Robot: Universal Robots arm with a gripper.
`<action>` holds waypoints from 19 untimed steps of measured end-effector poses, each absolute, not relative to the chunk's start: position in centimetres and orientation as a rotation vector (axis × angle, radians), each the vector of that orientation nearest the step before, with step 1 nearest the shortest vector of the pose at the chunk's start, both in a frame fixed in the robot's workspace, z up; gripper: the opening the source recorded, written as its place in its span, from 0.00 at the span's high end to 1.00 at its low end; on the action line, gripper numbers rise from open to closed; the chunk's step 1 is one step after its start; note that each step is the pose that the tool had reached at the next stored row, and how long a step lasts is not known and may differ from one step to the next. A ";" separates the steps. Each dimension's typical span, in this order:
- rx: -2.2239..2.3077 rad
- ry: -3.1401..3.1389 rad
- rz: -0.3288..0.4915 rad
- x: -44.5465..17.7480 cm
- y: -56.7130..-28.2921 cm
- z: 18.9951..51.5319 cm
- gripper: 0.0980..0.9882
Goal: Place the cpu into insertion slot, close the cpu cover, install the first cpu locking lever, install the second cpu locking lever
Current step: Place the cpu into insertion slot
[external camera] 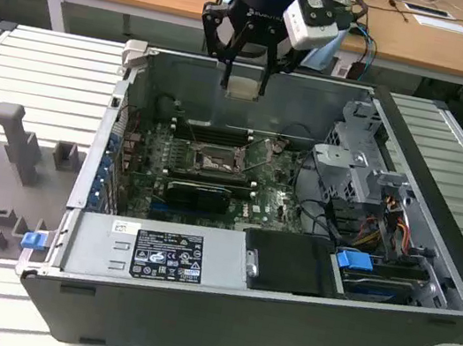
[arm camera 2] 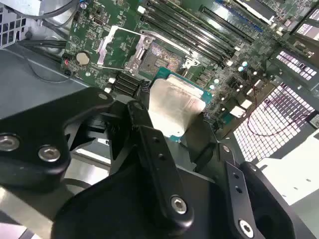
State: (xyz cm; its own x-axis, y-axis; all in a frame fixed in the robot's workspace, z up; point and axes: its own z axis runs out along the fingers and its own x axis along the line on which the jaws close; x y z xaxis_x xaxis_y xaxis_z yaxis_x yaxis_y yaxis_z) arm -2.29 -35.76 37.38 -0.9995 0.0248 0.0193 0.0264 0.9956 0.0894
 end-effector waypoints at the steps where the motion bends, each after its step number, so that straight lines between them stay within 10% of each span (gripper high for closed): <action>1: -0.043 -3.120 -0.140 -2.3 -35.8 37.4 0.52; 19: -0.377 -3.106 -0.141 -2.3 -35.8 37.1 0.52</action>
State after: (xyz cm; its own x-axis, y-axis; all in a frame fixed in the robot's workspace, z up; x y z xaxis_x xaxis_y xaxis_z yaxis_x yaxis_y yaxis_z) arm -2.29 -35.76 37.11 -0.9710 0.2383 0.0200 0.2391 0.9670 0.0880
